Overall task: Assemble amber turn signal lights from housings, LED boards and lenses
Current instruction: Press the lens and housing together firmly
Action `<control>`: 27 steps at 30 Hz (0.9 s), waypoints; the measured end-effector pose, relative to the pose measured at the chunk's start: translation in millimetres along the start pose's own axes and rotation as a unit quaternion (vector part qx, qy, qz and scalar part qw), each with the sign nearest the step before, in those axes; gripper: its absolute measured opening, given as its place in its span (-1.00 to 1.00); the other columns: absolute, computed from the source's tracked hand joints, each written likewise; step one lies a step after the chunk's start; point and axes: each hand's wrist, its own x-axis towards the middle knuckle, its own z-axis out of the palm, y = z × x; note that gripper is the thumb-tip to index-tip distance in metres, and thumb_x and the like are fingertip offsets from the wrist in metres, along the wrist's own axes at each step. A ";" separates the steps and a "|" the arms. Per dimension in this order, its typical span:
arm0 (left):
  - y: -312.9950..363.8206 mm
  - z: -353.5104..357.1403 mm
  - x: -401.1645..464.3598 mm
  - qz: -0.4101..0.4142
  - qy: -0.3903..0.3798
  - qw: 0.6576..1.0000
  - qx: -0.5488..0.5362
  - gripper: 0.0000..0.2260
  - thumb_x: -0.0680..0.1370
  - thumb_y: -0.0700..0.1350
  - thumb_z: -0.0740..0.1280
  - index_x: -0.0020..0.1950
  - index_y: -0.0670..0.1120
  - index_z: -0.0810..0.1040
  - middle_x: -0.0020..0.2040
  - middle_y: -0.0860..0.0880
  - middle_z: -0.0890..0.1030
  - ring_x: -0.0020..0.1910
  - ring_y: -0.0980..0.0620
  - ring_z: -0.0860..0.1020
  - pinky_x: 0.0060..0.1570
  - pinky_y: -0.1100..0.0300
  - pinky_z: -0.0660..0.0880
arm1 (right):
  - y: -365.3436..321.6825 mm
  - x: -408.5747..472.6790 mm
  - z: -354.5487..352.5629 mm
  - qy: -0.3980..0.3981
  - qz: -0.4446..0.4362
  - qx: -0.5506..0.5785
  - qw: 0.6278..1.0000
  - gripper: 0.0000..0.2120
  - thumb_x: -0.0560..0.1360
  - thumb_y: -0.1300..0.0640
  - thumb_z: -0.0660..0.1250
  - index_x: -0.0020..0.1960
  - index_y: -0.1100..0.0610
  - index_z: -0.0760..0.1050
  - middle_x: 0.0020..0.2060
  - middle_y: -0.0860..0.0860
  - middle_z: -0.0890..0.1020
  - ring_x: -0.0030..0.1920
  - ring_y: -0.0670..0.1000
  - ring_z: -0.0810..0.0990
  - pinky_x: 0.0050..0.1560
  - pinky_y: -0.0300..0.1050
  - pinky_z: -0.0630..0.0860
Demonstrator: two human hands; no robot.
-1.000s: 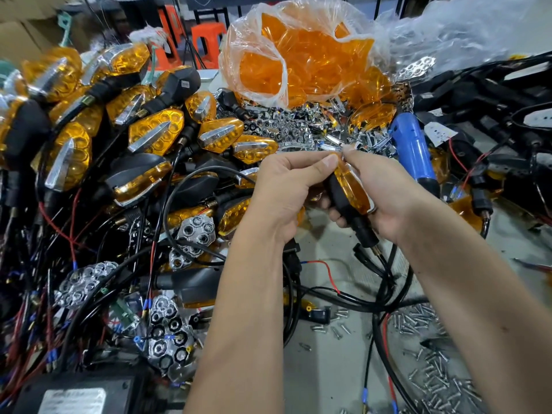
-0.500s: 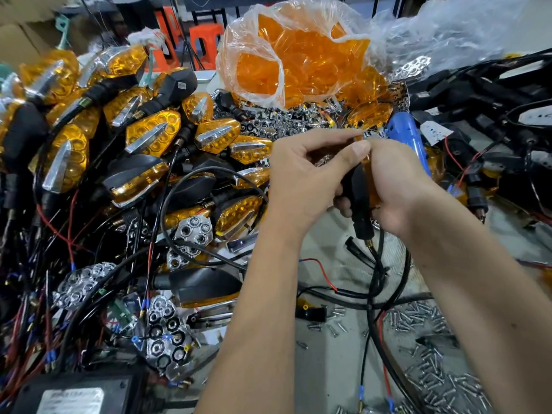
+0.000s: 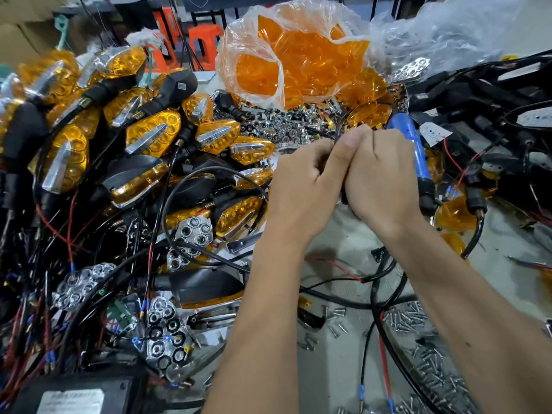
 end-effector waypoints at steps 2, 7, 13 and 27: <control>-0.2 -1.3 -0.4 0.005 0.001 0.999 0.051 -0.50 0.66 0.28 0.08 -0.42 0.16 0.43 -0.51 0.16 0.41 -0.48 0.15 0.36 -0.41 0.28 0.18 | 1.1 0.9 0.7 0.008 -0.015 -0.048 0.999 -0.48 0.68 0.08 0.02 -0.46 0.06 0.25 -0.56 -0.03 0.33 -0.52 -0.04 0.27 -0.43 -0.19 0.09; -8.8 0.6 1.1 0.011 0.030 0.996 0.089 -0.51 0.74 0.07 0.06 -0.41 0.07 0.26 -0.53 0.09 0.28 -0.51 0.11 0.29 -0.41 0.14 0.18 | 3.8 0.2 4.4 -0.020 -0.018 -0.060 0.998 -0.56 0.65 -0.04 -0.02 -0.27 0.13 0.41 -0.41 0.02 0.48 -0.37 0.03 0.43 -0.27 0.00 0.24; -14.6 3.2 2.6 0.047 0.133 0.984 0.110 -0.53 0.74 -0.03 0.09 -0.39 0.05 0.18 -0.51 0.08 0.20 -0.47 0.05 0.21 -0.44 0.21 0.09 | 7.3 -0.1 6.7 -0.015 0.057 -0.028 0.998 -0.41 0.72 -0.13 0.00 -0.41 0.09 0.31 -0.53 -0.02 0.37 -0.47 0.02 0.34 -0.32 -0.01 0.24; 12.5 16.7 7.5 -0.052 0.331 0.911 -0.240 -0.35 0.74 0.09 0.04 -0.57 0.07 0.37 -0.59 0.07 0.42 -0.48 -0.01 0.51 -0.18 0.03 0.57 | -11.9 -23.1 8.5 0.110 -0.140 -0.138 0.974 -0.63 0.66 0.09 0.00 -0.32 0.07 0.26 -0.50 -0.10 0.21 -0.52 0.07 0.25 -0.34 -0.05 0.06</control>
